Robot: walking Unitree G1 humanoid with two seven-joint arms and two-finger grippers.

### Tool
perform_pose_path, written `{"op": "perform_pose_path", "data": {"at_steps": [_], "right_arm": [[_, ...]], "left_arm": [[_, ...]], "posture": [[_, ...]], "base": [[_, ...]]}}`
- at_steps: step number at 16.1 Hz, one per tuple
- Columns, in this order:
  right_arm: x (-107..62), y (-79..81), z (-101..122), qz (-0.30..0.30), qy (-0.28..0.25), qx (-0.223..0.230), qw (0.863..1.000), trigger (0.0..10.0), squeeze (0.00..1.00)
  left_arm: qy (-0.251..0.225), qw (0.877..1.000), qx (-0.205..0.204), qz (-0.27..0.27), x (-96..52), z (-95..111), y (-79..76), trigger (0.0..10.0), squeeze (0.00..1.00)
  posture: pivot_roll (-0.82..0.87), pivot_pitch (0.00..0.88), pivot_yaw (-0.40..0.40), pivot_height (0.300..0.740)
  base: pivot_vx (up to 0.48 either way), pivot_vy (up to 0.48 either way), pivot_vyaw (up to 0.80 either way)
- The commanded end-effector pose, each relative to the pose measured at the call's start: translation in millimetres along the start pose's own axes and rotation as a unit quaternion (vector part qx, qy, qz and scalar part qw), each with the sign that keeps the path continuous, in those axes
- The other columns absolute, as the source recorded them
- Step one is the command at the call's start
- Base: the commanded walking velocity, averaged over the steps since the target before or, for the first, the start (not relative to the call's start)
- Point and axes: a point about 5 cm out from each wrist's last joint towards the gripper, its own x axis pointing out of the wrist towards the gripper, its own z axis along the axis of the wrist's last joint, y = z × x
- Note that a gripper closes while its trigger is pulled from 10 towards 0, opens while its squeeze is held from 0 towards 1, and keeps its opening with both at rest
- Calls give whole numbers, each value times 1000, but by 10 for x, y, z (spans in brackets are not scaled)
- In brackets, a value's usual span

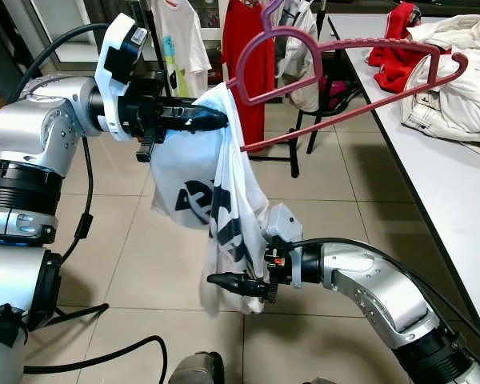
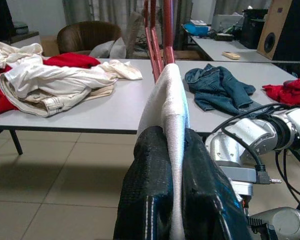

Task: Hang hanger

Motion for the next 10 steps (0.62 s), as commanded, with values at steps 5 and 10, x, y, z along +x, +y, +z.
{"op": "perform_pose_path", "data": {"at_steps": [5,10], "right_arm": [[8,14,19,9,-1,-9,1000,10000,0],[8,14,19,9,-1,-9,1000,10000,0]], "left_arm": [[-9,1000,19,5,-25,117,2,0,0],[-9,1000,19,5,-25,117,2,0,0]], "posture": [[104,62,91,740],[104,62,91,740]], "base": [[0,0,0],[0,0,0]]}}
